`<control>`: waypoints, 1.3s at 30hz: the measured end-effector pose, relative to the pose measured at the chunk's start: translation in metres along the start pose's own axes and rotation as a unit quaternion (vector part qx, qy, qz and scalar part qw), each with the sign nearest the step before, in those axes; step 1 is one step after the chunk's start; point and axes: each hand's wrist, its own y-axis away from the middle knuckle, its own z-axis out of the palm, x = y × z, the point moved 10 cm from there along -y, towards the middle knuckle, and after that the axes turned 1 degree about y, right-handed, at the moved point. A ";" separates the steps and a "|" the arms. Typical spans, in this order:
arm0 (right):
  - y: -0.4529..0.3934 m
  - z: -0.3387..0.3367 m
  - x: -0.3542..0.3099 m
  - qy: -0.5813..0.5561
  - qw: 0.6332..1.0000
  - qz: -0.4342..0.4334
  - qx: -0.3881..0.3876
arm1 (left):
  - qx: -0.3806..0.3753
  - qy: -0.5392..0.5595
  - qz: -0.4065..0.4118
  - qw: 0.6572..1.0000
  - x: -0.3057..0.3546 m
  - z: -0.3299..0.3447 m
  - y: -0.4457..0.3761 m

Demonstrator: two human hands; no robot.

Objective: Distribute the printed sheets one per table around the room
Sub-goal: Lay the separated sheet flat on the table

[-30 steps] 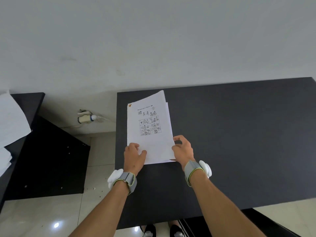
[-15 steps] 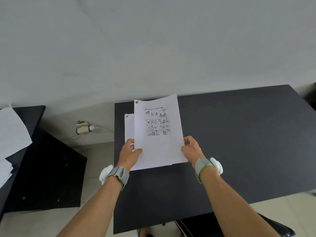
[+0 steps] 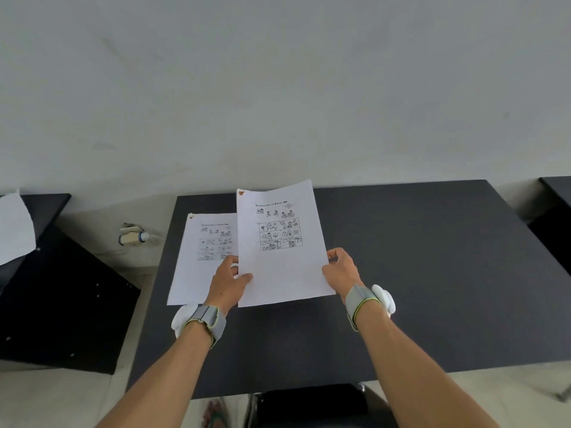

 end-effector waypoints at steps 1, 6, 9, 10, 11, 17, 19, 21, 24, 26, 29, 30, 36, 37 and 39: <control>0.000 -0.015 0.003 0.004 1.000 -0.005 0.000 | -0.002 0.002 0.000 1.000 0.006 0.013 0.008; -0.002 -0.069 0.016 0.006 1.000 -0.018 0.017 | -0.058 0.013 -0.027 0.998 0.021 0.065 0.035; -0.001 -0.087 0.023 0.012 1.000 -0.016 0.021 | -0.087 0.012 -0.038 0.995 0.022 0.085 0.043; -0.001 -0.092 0.025 0.016 0.999 -0.016 0.023 | -0.095 0.021 -0.041 0.994 0.024 0.091 0.043; -0.001 -0.098 0.026 0.019 0.999 -0.016 0.026 | -0.101 0.029 -0.043 0.994 0.025 0.096 0.042; -0.009 -0.130 0.048 0.019 0.998 0.002 0.067 | -0.139 0.003 -0.027 0.990 0.039 0.130 0.029; -0.012 -0.141 0.055 0.017 0.997 0.006 0.074 | -0.138 -0.014 -0.019 0.990 0.046 0.142 0.026; -0.020 -0.154 0.062 0.014 0.997 0.005 0.077 | -0.138 -0.024 -0.005 0.990 0.054 0.158 0.022; -0.037 -0.183 0.077 0.007 0.996 0.012 0.087 | -0.139 -0.043 0.001 0.989 0.067 0.190 0.014; -0.046 -0.193 0.083 0.009 0.996 0.013 0.089 | -0.133 -0.054 0.003 0.990 0.071 0.200 0.010; -0.073 -0.228 0.096 0.004 0.995 0.016 0.094 | -0.131 -0.081 0.005 0.988 0.083 0.242 0.003; -0.092 -0.248 0.106 0.006 0.996 0.022 0.090 | -0.126 -0.090 0.008 0.988 0.090 0.268 -0.004; -0.171 -0.327 0.151 0.019 0.998 0.040 0.054 | -0.090 -0.136 0.000 0.987 0.113 0.382 -0.027; -0.175 -0.333 0.154 0.022 0.998 0.039 0.052 | -0.085 -0.142 0.000 0.986 0.117 0.389 -0.025; -0.195 -0.353 0.163 0.031 0.998 0.036 0.046 | -0.077 -0.152 0.001 0.985 0.124 0.421 -0.032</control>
